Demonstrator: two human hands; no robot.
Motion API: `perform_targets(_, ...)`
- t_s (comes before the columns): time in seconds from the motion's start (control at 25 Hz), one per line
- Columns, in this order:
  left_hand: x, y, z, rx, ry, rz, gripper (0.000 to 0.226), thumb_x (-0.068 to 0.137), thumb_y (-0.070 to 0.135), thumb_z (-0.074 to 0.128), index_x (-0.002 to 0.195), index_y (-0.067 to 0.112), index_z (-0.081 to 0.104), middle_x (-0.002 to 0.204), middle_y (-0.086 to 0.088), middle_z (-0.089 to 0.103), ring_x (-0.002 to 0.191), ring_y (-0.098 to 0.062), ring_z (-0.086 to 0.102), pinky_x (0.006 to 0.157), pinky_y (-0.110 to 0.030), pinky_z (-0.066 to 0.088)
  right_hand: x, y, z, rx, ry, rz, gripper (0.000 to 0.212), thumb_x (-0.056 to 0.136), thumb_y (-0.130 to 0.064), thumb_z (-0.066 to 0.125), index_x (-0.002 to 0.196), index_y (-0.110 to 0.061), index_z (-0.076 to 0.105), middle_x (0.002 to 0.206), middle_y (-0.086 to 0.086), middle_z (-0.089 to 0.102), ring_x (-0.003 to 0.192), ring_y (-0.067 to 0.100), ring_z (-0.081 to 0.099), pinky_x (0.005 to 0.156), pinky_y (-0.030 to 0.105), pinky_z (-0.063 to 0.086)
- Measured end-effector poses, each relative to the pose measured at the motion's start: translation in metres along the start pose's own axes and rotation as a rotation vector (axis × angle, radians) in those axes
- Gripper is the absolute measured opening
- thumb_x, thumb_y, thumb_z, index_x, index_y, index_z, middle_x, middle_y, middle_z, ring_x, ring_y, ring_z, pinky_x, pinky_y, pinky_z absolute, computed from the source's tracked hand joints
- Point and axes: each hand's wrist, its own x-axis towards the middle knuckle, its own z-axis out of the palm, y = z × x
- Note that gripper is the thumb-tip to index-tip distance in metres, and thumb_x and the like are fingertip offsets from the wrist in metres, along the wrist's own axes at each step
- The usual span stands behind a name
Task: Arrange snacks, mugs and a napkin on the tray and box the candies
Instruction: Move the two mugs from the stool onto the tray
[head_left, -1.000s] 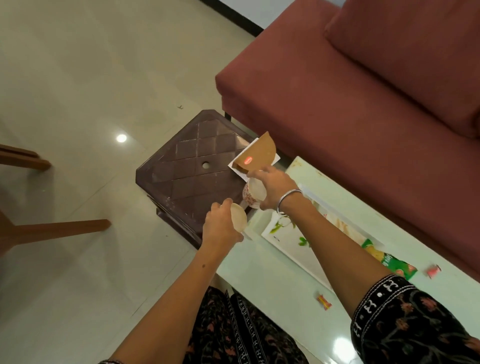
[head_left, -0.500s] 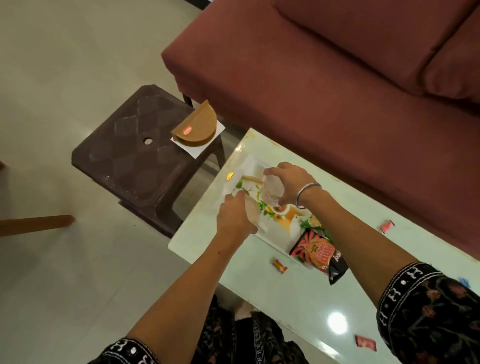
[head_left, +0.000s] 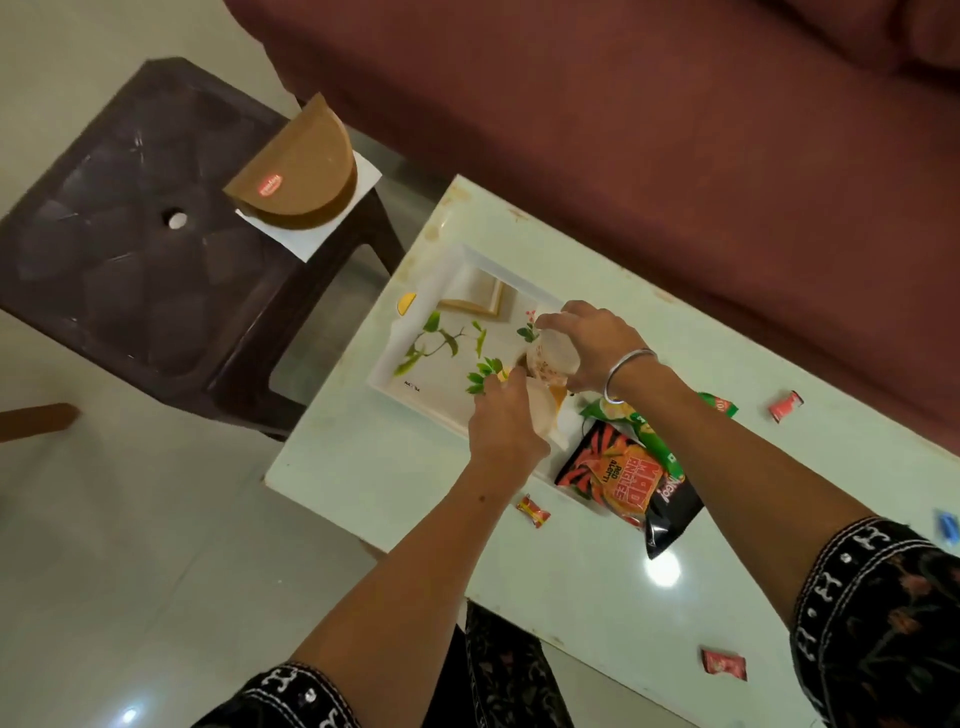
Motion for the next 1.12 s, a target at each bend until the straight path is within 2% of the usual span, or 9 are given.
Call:
perform_targets(0.4,0.017,0.001,0.038,0.049,0.060,0.016,0.086,0.062,0.016,0.081,0.133,0.017,0.031,0.129,-0.014,0.041,0.115,-0.030,0.045,0.089,-0.039,0.049,0.014,0.011,0.030,0.082,0.054,-0.018,0.085,0.058,-0.025,0.083,0.133,-0.031,0.042,0.132,0.010,0.045,0.111,0.035,0.053,0.089,0.040,0.049)
perform_targets(0.8,0.014,0.001,0.042,0.042,0.071,0.014,0.095,0.065,0.018,0.081,0.139,0.019,0.022,0.137,-0.014,0.035,0.121,-0.031,0.039,0.093,-0.040,0.046,0.012,0.010,0.034,0.062,0.050,0.015,0.085,0.064,-0.026,0.081,0.135,-0.035,0.036,0.143,0.008,0.035,0.124,0.035,0.043,0.087,0.045,0.050)
perform_targets(0.92,0.008,-0.003,0.034,0.037,0.053,0.027,0.105,0.062,0.023,0.084,0.142,0.016,0.016,0.142,-0.015,0.030,0.128,-0.031,0.033,0.098,-0.042,0.043,0.006,0.010,0.027,0.062,-0.008,0.030,0.092,0.067,-0.016,0.079,0.140,-0.036,0.028,0.149,0.011,0.027,0.131,0.035,0.035,0.094,0.049,0.048)
perform_targets(1.04,-0.007,-0.017,0.013,-0.024,0.094,0.051,0.101,0.060,0.022,0.084,0.139,0.011,0.023,0.139,-0.013,0.037,0.128,-0.029,0.037,0.102,-0.041,0.042,-0.008,0.005,0.010,0.046,0.002,0.068,0.091,0.071,0.001,0.069,0.142,-0.033,0.025,0.149,0.014,0.027,0.131,0.036,0.036,0.096,0.047,0.046)
perform_targets(1.12,-0.020,-0.029,-0.006,-0.066,0.127,0.061,0.095,0.064,0.018,0.081,0.139,0.008,0.024,0.137,-0.013,0.042,0.127,-0.027,0.040,0.103,-0.038,0.041,-0.019,-0.002,-0.004,0.071,0.025,0.083,0.083,0.074,0.005,0.061,0.142,-0.029,0.027,0.147,0.013,0.031,0.129,0.035,0.038,0.094,0.045,0.047)
